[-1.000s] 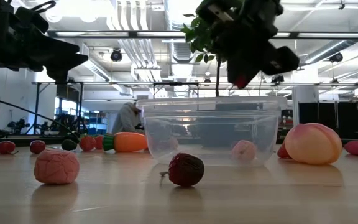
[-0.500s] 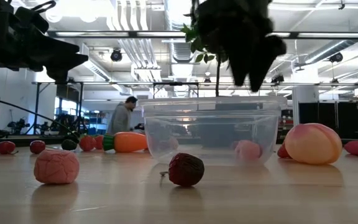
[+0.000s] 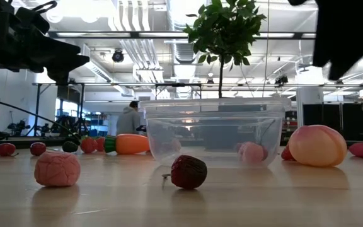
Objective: Pick and placing Produce into tupperware
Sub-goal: Put the pink peach into the transparent bin
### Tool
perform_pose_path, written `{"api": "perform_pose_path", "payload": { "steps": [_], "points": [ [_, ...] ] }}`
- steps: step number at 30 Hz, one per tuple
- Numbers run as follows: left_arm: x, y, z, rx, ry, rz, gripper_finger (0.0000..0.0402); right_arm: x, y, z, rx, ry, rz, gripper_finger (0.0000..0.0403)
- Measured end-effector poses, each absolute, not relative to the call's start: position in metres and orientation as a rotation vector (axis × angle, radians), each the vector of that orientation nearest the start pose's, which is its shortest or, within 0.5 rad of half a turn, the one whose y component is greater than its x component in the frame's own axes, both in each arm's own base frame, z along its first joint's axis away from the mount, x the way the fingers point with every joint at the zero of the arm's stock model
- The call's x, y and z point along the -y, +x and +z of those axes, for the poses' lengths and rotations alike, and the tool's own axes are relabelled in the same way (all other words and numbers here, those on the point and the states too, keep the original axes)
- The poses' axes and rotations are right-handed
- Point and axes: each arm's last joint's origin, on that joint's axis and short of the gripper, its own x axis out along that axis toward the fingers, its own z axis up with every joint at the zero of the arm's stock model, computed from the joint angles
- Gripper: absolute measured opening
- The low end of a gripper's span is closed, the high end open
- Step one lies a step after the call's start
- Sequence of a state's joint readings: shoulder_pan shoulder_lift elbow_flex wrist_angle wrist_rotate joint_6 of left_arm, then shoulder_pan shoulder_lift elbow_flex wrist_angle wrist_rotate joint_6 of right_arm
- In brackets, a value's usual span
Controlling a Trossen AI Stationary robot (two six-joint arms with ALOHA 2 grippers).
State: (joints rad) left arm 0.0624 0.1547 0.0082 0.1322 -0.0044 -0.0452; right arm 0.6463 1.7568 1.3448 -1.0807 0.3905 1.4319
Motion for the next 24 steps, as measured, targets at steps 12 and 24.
{"api": "perform_pose_path", "payload": {
  "steps": [12, 24],
  "points": [
    [-0.007, 0.107, 0.166, -0.015, -0.046, 0.067, 0.0187, -0.204, 0.243, 0.175, -0.926, 0.43, -0.874, 0.0329],
    [-0.007, 0.107, 0.166, -0.014, -0.046, 0.067, 0.0187, -0.204, 0.256, 0.161, -0.945, 0.479, -0.872, 0.0334]
  ]
}}
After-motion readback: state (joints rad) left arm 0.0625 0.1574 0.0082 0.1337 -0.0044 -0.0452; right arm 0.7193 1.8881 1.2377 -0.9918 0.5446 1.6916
